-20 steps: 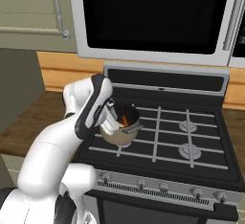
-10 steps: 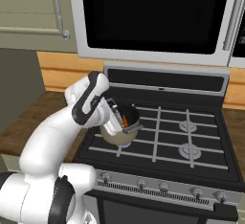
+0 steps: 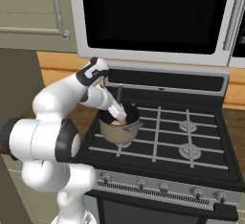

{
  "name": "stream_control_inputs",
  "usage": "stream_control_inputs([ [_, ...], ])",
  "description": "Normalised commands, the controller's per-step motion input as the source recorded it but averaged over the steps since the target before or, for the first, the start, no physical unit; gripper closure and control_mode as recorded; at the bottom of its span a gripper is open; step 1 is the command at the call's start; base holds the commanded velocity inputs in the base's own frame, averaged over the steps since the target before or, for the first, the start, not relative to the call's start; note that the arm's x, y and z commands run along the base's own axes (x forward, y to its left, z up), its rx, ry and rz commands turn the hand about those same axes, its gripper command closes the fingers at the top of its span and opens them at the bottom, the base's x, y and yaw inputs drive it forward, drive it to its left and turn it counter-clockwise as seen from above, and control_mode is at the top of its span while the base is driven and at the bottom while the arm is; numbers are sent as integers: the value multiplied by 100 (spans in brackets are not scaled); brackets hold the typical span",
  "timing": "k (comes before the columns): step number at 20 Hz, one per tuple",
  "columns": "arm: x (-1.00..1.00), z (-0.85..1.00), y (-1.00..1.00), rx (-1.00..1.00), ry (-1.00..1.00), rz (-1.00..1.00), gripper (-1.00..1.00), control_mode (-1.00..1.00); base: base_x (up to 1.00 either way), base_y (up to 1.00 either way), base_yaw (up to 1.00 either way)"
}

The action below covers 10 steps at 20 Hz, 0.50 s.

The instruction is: Put the carrot and squash in the pot. Retrieve the spatula and lightly stir the vegetables in the pot.

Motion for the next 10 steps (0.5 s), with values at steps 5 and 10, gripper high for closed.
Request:
stream_control_inputs([
  [5, -4, -10, -3, -25, -10, 0, 100, -100, 0, 0, 0],
  [10, -88, 0, -20, -13, -14, 0, 100, -100, 0, 0, 0],
])
